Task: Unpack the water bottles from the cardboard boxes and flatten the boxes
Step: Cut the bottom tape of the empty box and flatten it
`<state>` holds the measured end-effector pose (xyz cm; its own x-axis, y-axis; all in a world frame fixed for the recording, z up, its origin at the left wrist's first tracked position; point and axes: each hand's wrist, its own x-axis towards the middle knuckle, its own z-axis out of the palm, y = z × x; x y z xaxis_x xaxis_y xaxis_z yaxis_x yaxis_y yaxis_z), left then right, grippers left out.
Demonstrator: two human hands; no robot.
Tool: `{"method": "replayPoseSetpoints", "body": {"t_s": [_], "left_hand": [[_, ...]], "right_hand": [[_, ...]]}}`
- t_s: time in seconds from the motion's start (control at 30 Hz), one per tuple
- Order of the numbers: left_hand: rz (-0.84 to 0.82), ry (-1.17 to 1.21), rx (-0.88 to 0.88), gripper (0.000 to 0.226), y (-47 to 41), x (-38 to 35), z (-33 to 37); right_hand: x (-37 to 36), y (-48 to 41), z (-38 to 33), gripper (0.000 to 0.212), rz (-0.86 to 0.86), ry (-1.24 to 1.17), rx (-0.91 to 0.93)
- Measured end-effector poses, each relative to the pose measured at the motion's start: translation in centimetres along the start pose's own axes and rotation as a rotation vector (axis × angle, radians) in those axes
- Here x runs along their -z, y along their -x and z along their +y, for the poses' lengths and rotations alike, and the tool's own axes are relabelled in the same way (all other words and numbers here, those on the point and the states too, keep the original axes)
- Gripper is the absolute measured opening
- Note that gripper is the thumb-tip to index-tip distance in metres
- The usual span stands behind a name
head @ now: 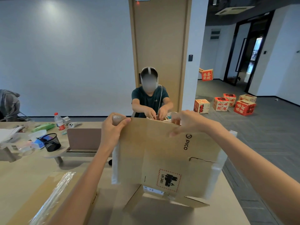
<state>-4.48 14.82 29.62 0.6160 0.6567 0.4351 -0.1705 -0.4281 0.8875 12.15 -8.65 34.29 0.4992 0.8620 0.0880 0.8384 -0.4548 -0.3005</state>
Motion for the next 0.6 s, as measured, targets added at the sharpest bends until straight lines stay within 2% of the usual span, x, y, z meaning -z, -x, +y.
{"method": "replayPoseSetpoints", "body": {"t_s": [0.03,0.1,0.27,0.4,0.6], "left_hand": [[0.025,0.009,0.025,0.022,0.2,0.0,-0.5],[0.045,0.013,0.032,0.023,0.4,-0.3,-0.9],[0.078,0.010,-0.021,0.022,0.1,-1.6,0.6],[0.090,0.002,-0.089,0.019,0.0,-1.9,2.1],[0.123,-0.001,-0.141,0.017,-0.3,-2.3,4.4]], "right_hand": [[0.0,0.8,0.7,0.029,-0.076,0.016,-0.055],[0.1,2.0,1.8,0.032,-0.135,0.034,-0.132],[0.7,3.0,2.1,0.031,0.038,0.127,-0.161],[2.0,4.0,1.9,0.018,0.042,0.078,-0.142],[5.4,5.7,1.7,0.023,-0.006,-0.100,-0.110]]}}
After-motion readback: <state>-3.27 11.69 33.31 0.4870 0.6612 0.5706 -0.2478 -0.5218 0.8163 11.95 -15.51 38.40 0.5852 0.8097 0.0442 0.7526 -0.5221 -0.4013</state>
